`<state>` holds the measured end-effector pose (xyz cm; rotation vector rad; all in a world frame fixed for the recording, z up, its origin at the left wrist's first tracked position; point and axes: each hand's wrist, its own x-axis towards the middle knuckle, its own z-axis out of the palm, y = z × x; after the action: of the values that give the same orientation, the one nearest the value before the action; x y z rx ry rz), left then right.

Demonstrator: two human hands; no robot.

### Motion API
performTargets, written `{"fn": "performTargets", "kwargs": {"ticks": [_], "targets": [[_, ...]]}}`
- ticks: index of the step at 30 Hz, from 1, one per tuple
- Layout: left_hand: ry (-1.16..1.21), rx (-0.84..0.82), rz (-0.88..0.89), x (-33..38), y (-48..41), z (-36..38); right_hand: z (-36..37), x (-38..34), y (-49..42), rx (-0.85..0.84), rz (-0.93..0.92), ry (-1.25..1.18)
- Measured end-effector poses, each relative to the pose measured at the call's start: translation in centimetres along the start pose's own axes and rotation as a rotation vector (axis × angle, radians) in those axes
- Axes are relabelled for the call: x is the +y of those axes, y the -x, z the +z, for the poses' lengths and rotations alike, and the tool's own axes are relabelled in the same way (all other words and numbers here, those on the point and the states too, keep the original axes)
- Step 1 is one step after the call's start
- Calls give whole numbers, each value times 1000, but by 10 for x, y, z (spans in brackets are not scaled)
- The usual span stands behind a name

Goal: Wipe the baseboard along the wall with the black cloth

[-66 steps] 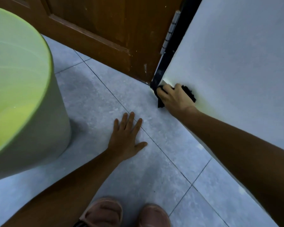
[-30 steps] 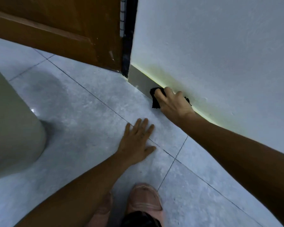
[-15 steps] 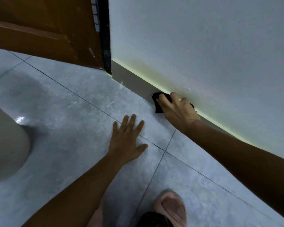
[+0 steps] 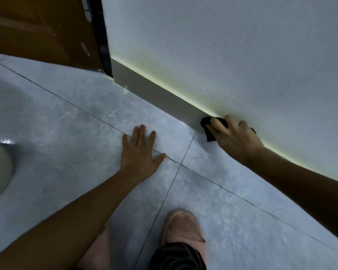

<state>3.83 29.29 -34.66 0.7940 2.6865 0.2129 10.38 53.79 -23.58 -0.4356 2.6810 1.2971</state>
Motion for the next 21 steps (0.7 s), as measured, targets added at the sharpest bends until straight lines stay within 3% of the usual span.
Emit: {"fn": "performTargets", "kwargs": {"ticks": [6,10,13,16,21], "targets": [[-23,-138,229,49,1,5,-15,-16,-51,120,47,44],[-98,-188,232,53,1,10,10,-23,-24,-40,-57,23],[-127,-190,240,55,3,11,39,-17,18,-94,-34,53],[-137,-199,241,54,2,9,52,-1,48,-42,-24,113],[-138,-198,238,54,2,7,22,3,22,65,48,-17]]}}
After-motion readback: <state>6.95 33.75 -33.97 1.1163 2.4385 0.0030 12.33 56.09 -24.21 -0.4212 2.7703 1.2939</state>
